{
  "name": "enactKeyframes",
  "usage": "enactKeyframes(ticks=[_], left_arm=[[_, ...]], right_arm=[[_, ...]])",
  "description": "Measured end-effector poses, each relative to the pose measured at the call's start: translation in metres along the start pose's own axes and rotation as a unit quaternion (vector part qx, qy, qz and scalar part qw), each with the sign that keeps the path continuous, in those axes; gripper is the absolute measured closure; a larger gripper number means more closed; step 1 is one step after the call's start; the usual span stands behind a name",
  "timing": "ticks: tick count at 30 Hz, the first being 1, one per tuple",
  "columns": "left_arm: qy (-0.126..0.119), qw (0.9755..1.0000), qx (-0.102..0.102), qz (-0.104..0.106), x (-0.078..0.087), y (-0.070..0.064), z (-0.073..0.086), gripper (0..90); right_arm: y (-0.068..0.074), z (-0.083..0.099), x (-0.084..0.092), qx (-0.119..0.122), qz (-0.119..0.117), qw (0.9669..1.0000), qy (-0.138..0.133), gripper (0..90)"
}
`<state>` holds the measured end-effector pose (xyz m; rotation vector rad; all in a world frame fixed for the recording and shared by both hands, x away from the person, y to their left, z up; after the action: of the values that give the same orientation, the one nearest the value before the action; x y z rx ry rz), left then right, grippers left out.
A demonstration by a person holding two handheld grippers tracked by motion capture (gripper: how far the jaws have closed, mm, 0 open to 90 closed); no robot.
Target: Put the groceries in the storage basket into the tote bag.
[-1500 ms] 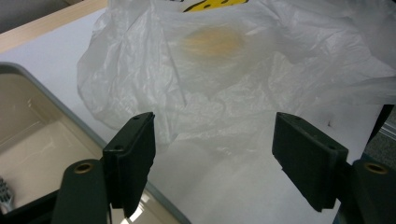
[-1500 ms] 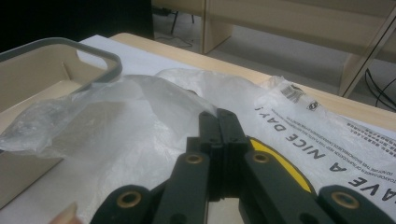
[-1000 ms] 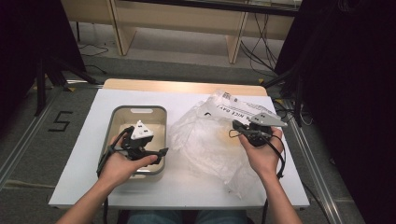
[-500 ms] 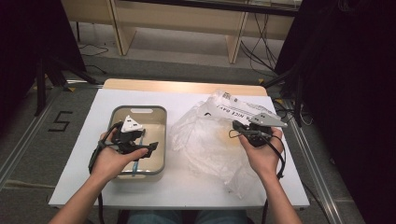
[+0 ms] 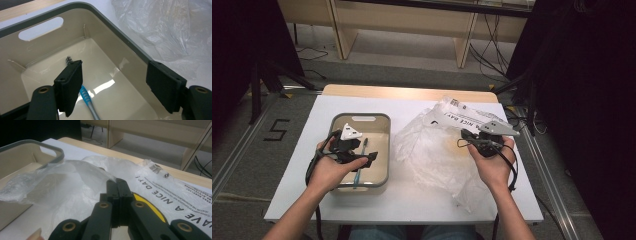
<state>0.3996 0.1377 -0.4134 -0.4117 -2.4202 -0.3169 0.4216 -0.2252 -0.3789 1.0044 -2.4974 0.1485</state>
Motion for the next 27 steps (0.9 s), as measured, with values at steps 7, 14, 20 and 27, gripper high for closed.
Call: enactKeyframes(ticks=[7,14,20,27], left_arm=[[0.019,0.9997,0.01,-0.016,-0.005,0.006,0.002,29.5],[0.042,0.9985,0.015,-0.031,-0.014,0.013,0.003,30.9],[0.062,0.9973,0.013,-0.036,-0.026,0.017,0.003,34.2],[0.104,0.9937,0.009,-0.041,-0.046,0.017,0.004,35.4]], right_arm=[[0.001,-0.001,0.001,0.0,-0.001,1.0,-0.003,90.0],[0.003,0.001,0.001,-0.001,-0.007,1.0,-0.001,90.0],[0.002,0.001,0.0,-0.002,-0.006,1.0,0.001,90.0],[0.001,0.002,0.0,-0.004,-0.005,1.0,0.003,90.0]])
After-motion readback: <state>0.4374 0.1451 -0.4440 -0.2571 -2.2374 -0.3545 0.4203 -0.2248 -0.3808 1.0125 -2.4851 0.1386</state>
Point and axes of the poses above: each handheld gripper's, and its own axes: x roughly backward along the jaws, z roughly out of its underside, y roughly to its left, the point moved 3 cm from there along -x, roughly forward along the jaws, and after that the axes turned 13 degrees about -z, right-handed, at the moved point
